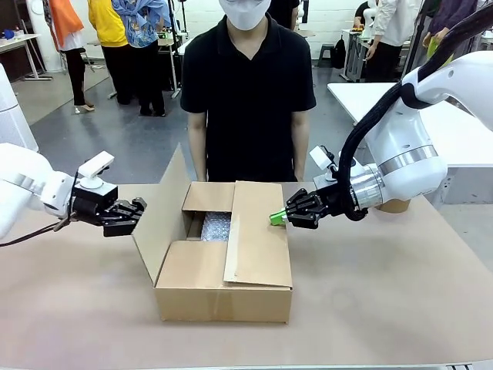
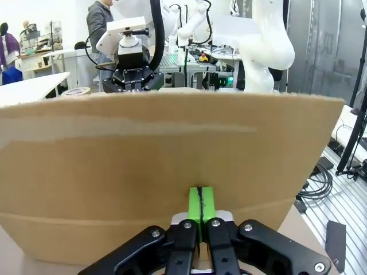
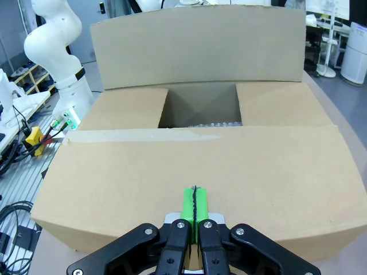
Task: Wrap the clocks to prevent damage.
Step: Push the left (or right) flap of the Package Box to close it.
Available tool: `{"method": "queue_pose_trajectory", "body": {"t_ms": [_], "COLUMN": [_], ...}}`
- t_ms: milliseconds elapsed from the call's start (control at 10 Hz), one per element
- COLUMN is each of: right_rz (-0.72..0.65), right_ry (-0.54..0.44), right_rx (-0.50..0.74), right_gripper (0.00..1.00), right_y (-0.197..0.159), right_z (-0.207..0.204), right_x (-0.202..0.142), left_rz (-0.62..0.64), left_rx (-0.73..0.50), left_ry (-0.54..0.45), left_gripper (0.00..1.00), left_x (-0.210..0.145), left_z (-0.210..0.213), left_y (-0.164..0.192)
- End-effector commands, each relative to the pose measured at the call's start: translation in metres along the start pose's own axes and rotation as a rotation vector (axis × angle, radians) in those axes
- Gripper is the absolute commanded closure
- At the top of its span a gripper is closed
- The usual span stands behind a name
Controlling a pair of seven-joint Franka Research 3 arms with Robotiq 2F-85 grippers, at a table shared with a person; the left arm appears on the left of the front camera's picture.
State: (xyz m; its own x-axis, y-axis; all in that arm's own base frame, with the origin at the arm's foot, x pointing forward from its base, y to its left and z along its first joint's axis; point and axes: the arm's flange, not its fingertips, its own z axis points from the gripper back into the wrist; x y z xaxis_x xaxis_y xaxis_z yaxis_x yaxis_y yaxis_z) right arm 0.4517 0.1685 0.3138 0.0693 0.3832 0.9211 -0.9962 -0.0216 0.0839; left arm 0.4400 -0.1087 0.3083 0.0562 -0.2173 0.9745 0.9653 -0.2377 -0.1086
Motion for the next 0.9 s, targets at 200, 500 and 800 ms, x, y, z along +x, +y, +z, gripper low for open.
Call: {"method": "queue_pose_trajectory", "body": {"t_ms": [200, 500, 800], "right_rz": [-0.013, -0.013, -0.013], "right_ry": [-0.003, -0.003, -0.003], "right_rx": [-0.006, -0.006, -0.006], "right_gripper": [0.99, 0.99, 0.99], "right_y": [0.0, 0.0, 0.0], "right_z": [-0.004, -0.004, -0.004], "right_x": [-0.003, -0.003, -0.003], "left_rz": [-0.11, -0.124, -0.142], "left_rx": [0.004, 0.003, 0.006], "left_ry": [0.016, 0.016, 0.034], "left_gripper": [1.0, 1.0, 1.0], "left_x": [0.006, 0.011, 0.01], "left_z": [-0.022, -0.028, -0.038], "left_y": [0.006, 0.011, 0.021]}}
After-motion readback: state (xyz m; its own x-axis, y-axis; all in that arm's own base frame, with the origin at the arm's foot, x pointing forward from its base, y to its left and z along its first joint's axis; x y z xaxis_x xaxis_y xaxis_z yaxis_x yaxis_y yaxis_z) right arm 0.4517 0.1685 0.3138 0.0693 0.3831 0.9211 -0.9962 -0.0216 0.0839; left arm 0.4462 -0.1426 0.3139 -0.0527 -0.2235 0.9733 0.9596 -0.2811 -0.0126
